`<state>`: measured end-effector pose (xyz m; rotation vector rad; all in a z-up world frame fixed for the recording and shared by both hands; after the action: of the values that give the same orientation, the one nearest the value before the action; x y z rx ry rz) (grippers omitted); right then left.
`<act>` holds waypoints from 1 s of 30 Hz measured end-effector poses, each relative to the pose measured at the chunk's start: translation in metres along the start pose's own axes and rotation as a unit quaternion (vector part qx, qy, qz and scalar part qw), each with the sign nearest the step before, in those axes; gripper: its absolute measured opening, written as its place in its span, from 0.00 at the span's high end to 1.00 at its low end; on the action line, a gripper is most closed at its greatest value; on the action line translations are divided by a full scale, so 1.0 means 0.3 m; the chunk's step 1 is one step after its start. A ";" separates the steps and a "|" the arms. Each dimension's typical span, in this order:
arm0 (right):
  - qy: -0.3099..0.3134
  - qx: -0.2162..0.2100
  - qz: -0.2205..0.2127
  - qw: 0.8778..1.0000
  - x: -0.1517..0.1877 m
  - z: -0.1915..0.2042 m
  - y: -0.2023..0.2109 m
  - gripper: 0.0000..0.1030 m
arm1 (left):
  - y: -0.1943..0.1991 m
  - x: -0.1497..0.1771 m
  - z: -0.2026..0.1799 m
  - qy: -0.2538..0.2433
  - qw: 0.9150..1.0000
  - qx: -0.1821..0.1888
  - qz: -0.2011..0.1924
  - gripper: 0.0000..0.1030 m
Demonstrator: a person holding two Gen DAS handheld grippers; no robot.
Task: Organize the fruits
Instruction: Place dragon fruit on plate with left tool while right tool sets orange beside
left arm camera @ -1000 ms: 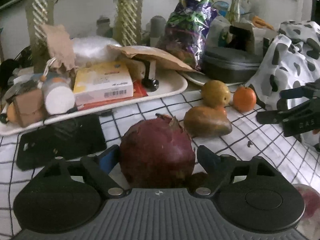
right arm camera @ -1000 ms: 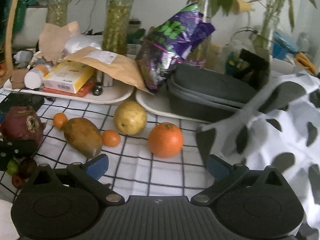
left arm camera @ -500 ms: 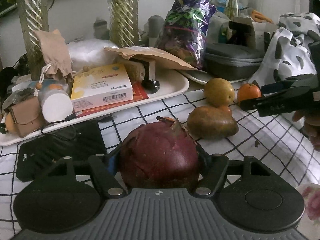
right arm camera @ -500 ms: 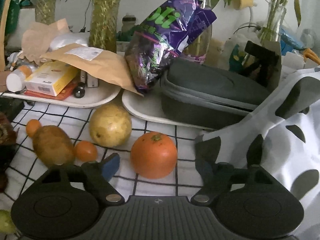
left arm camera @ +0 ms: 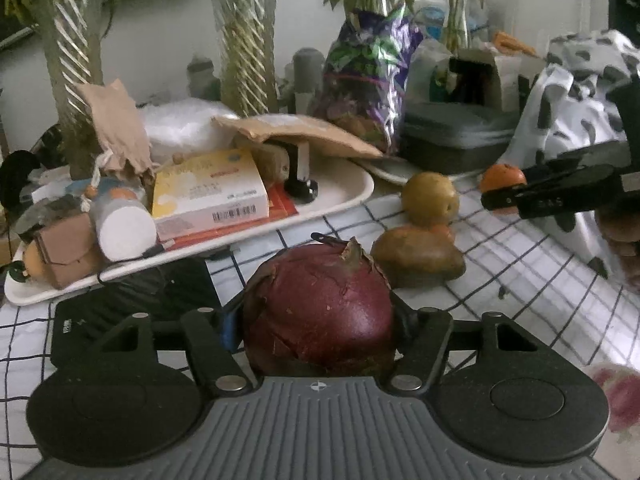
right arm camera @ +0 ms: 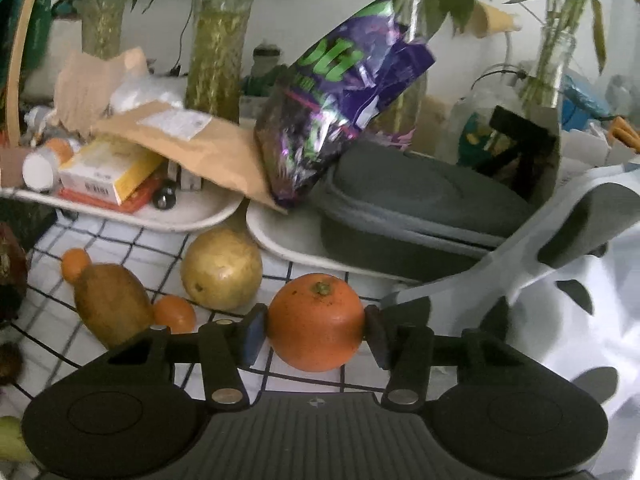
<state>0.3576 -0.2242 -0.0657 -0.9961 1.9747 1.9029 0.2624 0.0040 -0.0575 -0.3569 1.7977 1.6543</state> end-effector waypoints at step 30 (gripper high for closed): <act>0.038 -0.078 -0.013 0.996 0.230 0.181 0.408 0.48 | 0.315 0.215 -0.231 -0.033 0.998 0.051 -0.014 0.37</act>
<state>0.2170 -0.2026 -0.0164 -1.1446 1.8675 2.0598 0.1377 -0.0324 -0.0253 -0.2767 1.8110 1.5317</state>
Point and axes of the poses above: each gripper's, at about its wrist camera, not at the fingertips, and y roughly against the way its jaws point, z to its left, x to its underside, the point moved 5 cm from there along -y, roughly the way its jaws point, and after that the axes turned 14 degrees about z, right-handed, at the moved point
